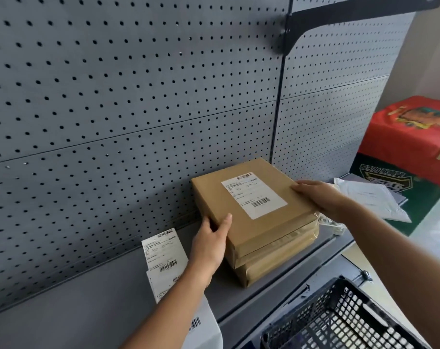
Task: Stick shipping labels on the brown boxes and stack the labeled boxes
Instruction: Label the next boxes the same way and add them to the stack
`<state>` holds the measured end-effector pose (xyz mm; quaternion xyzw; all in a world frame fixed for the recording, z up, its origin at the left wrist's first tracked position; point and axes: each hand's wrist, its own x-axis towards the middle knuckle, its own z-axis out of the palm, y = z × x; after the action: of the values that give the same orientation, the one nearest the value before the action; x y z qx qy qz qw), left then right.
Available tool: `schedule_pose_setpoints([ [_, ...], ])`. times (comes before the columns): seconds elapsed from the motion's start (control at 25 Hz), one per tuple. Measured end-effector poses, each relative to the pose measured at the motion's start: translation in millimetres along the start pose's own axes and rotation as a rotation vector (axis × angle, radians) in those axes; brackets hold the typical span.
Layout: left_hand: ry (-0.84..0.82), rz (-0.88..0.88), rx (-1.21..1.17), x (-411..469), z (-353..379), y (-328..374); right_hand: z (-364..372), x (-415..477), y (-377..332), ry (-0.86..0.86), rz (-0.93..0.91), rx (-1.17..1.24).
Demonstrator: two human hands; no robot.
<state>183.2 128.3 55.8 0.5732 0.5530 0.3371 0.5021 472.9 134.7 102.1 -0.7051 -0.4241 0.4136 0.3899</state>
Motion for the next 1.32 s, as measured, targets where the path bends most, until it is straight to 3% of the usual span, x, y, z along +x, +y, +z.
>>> schedule_pose_setpoints([
  [0.2, 0.032, 0.002, 0.032, -8, -11, 2, 4, -10, -13, 0.161, -0.123, -0.274],
  [0.32, 0.195, 0.149, 0.228, -16, -45, 5, 22, -17, -32, 0.288, -0.288, -0.463],
  [0.52, 0.455, 0.28, 0.578, -45, -139, 16, 101, -42, -76, 0.258, -0.548, -0.668],
  [0.76, 0.726, 0.182, 0.761, -117, -271, -5, 243, -86, -131, 0.059, -0.789, -0.675],
  [1.0, 0.966, 0.033, 0.647, -208, -392, -55, 392, -154, -171, -0.178, -0.948, -0.644],
  [1.32, 1.143, -0.345, 0.748, -326, -511, -132, 551, -246, -177, -0.522, -0.958, -0.462],
])
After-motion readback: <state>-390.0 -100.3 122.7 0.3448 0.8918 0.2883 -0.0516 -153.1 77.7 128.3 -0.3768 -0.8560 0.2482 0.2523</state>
